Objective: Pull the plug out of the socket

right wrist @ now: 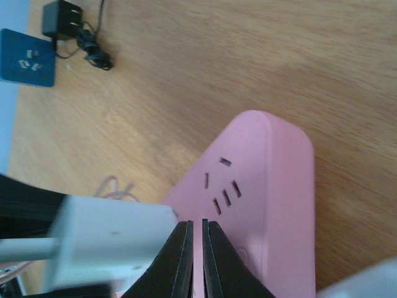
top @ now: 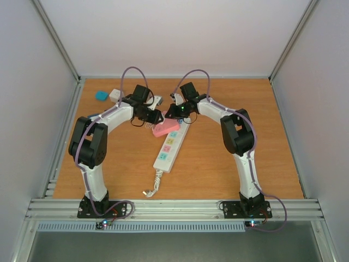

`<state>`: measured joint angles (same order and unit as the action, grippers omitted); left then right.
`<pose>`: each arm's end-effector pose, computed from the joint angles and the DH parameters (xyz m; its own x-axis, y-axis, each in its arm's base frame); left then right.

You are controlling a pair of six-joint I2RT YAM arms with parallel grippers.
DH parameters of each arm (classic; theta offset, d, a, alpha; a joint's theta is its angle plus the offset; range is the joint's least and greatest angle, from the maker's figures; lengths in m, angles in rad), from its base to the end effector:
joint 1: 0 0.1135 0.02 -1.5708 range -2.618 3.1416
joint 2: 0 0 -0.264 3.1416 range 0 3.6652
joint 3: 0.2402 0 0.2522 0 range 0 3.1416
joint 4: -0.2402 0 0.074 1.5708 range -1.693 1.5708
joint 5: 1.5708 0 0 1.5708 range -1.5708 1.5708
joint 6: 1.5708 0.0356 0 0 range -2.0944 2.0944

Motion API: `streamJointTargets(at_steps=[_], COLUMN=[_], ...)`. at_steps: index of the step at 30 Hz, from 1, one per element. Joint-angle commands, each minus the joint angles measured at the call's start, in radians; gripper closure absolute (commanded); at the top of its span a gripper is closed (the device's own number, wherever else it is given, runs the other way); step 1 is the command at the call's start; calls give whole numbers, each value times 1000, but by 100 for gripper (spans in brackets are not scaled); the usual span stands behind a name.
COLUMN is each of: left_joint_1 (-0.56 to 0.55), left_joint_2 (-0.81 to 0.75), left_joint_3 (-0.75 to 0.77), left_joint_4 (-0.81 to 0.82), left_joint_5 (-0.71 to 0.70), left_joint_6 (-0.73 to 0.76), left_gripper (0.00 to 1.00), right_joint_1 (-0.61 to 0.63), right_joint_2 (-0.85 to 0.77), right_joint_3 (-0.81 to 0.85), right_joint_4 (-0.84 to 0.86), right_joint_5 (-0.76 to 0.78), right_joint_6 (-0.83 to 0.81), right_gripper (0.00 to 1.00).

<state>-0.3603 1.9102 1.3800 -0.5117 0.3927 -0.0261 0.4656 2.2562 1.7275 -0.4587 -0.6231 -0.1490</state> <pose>0.3728 -0.1550 0.1980 -0.8209 0.2835 -0.4958 0.4852 0.8041 -0.3435 0.4246 0.2366 0.1602 -0.6407 -0.4568 -0.6171 -0.7553 0.5193 0.3999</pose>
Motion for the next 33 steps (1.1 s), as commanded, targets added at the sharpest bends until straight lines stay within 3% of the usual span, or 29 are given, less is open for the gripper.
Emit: streamJointTargets(at_steps=[1, 6, 22, 33], left_joint_1=[18, 36, 166, 243], left_joint_2=[-103, -97, -153, -110], left_joint_3=[77, 97, 165, 238], left_joint_4=[84, 60, -27, -27], left_joint_5=[58, 80, 86, 143], left_joint_6=[49, -7, 95, 150], left_gripper=[93, 93, 93, 91], right_joint_1=[-8, -7, -1, 4], right_joint_2=[96, 92, 15, -46], right_joint_3=[-66, -65, -11, 96], right_joint_4=[-190, -192, -163, -160], right_joint_5=[161, 167, 45, -72], right_joint_6=[-19, -27, -18, -36], right_gripper=[92, 92, 88, 79])
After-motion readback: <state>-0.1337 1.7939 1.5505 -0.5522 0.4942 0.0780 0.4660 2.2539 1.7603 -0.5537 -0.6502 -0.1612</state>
